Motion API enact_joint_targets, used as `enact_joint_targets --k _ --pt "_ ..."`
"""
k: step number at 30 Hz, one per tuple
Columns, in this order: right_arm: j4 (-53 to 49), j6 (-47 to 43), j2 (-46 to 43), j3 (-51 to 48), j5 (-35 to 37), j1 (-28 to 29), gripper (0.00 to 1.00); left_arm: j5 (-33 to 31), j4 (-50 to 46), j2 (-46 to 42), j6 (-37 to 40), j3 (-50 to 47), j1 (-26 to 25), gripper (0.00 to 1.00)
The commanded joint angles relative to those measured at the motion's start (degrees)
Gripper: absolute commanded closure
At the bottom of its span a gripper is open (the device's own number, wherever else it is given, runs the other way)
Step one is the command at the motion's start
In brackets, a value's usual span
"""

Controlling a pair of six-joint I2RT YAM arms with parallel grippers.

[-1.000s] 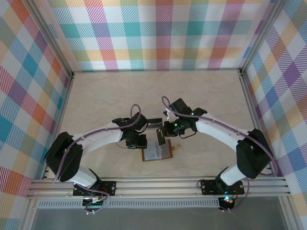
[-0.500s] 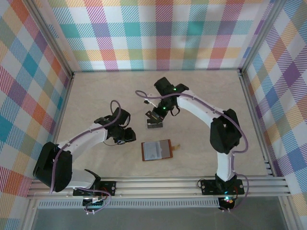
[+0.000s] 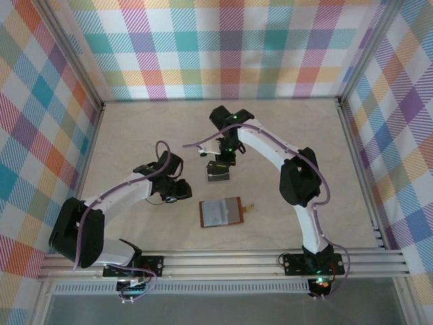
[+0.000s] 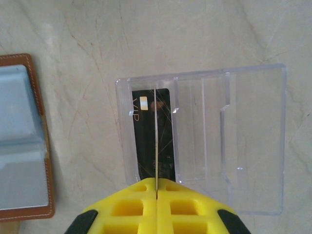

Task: Take the credit cards out of the card holder

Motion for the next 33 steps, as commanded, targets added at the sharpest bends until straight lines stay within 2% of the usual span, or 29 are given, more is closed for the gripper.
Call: enact_joint_targets --k 1,7,10,14,20,23,27,30,32,33 --pt "-3.85 -4.82 2.06 2.13 1.41 0.03 1.00 0.51 0.61 0.74 0.87 -0.04 0.80 0.72" --pt "-4.25 -4.63 4.38 2.70 0.20 0.60 1.00 0.92 -0.27 1.84 1.66 1.16 0.81 0.72" --pt "-6.07 -3.66 6.17 4.62 -0.26 1.16 0.92 1.26 -0.25 1.73 1.98 1.35 0.80 0.72" --pt "-4.77 -1.41 6.66 6.14 1.19 1.51 0.69 1.35 -1.66 1.16 3.01 2.05 0.77 0.72" --pt "4.05 3.07 2.49 4.03 7.67 1.47 0.65 2.34 -2.66 -0.57 3.22 2.36 0.60 0.72" --pt "7.80 6.00 -1.40 0.75 7.44 1.48 0.64 2.80 -2.81 -1.16 3.17 2.68 -0.91 0.73" --pt "13.41 16.85 -7.50 -5.13 3.82 1.47 0.59 3.91 -1.24 0.28 1.36 3.74 -4.23 0.81" --pt "17.25 28.80 -12.08 -10.61 0.44 1.37 0.60 7.04 2.64 1.39 -0.97 2.06 -5.42 0.94" --pt "21.58 36.47 -16.08 -16.19 0.43 1.28 0.61 7.55 3.99 2.05 -1.48 1.53 -5.56 1.00" --pt "23.95 41.15 -18.28 -19.31 1.67 1.29 0.58 7.81 4.41 2.39 -1.60 1.29 -5.56 1.00"
